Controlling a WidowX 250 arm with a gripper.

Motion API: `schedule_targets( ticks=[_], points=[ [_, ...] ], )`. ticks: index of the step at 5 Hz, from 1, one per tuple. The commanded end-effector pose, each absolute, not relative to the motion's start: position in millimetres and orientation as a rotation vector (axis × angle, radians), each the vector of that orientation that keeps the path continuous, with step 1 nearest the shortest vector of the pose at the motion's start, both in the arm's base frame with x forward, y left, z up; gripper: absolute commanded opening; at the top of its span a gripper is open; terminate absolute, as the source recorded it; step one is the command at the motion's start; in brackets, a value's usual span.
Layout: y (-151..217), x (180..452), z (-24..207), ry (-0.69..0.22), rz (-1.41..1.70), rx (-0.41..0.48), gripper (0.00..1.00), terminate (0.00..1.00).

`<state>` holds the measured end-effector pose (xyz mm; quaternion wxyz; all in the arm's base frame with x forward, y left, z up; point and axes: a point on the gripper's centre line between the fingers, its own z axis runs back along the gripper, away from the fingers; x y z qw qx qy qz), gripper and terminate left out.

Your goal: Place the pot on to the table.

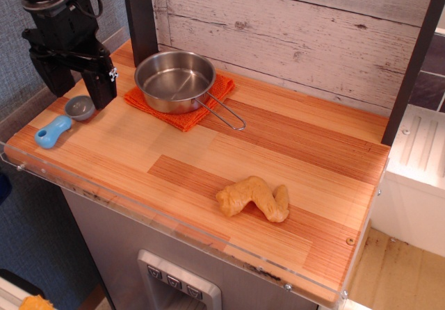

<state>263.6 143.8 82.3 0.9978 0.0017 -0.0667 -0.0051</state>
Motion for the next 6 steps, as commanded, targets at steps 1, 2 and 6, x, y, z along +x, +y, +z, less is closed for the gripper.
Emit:
schedule_targets(
  ticks=[1, 2, 6],
  points=[
    [143.8, 263.6, 82.3, -0.134, -0.01, 0.003, 1.0, 0.0],
    [127.0, 282.7, 85.7, -0.178, -0.025, -0.031, 1.0, 0.0],
    [58.9, 396.4, 82.0, -0.255, -0.027, 0.001, 1.0, 0.0]
  ],
)
